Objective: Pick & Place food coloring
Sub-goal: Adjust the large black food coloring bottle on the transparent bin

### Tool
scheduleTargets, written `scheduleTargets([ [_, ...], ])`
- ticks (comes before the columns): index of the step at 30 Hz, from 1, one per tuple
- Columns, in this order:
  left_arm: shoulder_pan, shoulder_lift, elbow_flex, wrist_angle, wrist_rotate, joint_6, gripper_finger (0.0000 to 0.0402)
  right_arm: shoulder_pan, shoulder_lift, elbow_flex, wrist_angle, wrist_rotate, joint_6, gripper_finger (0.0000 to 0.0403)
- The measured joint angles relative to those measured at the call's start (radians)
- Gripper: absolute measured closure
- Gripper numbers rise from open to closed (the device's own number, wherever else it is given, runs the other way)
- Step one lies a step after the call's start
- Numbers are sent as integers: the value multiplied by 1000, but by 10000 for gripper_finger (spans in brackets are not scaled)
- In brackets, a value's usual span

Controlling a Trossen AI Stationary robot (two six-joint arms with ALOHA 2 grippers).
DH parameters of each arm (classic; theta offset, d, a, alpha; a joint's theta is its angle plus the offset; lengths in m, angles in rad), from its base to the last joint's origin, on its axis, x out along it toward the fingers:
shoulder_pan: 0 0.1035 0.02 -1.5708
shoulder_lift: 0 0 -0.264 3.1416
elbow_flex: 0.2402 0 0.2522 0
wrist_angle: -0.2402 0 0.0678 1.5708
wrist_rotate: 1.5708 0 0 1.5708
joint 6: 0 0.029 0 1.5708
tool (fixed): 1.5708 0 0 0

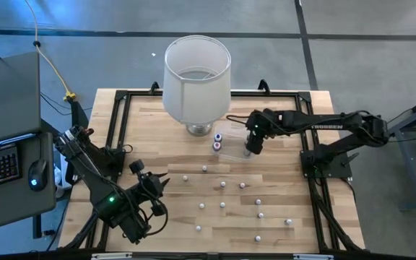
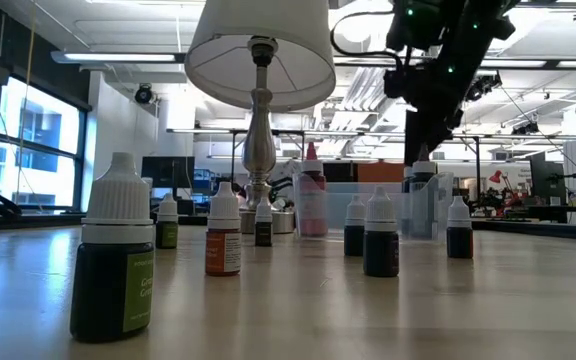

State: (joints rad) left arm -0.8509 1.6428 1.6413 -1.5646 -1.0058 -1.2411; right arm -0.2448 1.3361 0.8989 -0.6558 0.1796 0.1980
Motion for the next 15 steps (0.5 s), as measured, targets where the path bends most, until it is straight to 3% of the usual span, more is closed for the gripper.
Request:
scheduleTargets([
  [6, 0, 0, 0, 0, 0, 2, 323, -19, 0, -22, 24, -75, -29, 238],
  [15, 0, 0, 0, -1, 0, 2, 323, -19, -3, -89, 117, -145, -22, 288],
])
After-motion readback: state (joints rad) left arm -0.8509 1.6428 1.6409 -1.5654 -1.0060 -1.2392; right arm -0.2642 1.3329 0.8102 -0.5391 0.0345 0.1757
